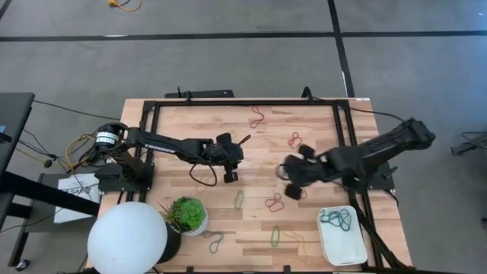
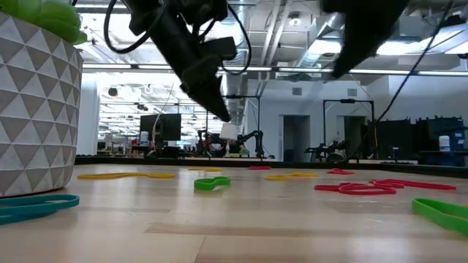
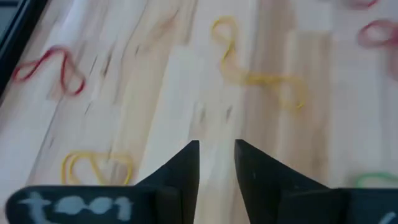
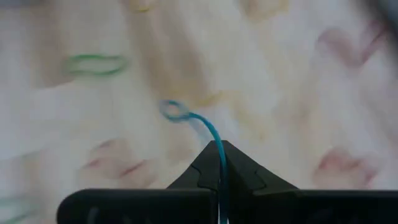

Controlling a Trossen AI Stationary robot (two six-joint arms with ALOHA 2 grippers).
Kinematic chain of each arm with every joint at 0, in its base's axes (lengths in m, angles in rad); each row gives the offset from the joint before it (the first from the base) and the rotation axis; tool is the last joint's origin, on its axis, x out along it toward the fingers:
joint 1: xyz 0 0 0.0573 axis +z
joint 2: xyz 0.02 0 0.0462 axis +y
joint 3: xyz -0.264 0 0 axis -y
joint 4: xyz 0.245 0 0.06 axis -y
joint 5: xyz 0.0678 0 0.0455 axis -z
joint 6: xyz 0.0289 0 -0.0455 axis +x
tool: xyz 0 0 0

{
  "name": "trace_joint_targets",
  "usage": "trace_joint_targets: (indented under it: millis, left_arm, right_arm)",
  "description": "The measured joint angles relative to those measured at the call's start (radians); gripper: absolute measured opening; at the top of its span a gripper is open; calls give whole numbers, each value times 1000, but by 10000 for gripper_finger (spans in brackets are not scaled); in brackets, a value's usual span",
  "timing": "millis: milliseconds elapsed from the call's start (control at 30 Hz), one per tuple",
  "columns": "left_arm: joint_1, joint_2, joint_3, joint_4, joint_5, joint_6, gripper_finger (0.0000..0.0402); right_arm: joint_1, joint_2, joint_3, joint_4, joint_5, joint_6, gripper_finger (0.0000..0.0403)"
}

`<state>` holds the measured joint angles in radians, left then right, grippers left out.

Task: Pick and place items into bin
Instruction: Put the blue rubber band into the white bin

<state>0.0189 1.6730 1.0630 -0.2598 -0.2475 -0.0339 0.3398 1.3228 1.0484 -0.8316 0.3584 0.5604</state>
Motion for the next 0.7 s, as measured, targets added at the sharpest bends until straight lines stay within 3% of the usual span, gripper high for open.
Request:
trace_joint_targets:
  millis: [133, 267, 500, 700]
  left_arm:
    - [0, 0, -14, 13, -25, -13, 94]
    - [-2, 0, -23, 5, -21, -20, 94]
    - [-2, 0, -23, 12, -19, -31, 94]
    - [-2, 0, -23, 15, -19, -33, 94]
  right_arm:
    - [129, -100, 0, -92, -269, 241, 1]
    - [303, -145, 0, -133, -412, 437, 1]
    - [590, -110, -1, -274, -410, 880, 1]
    - [728, 4, -2, -483, -367, 1145, 2]
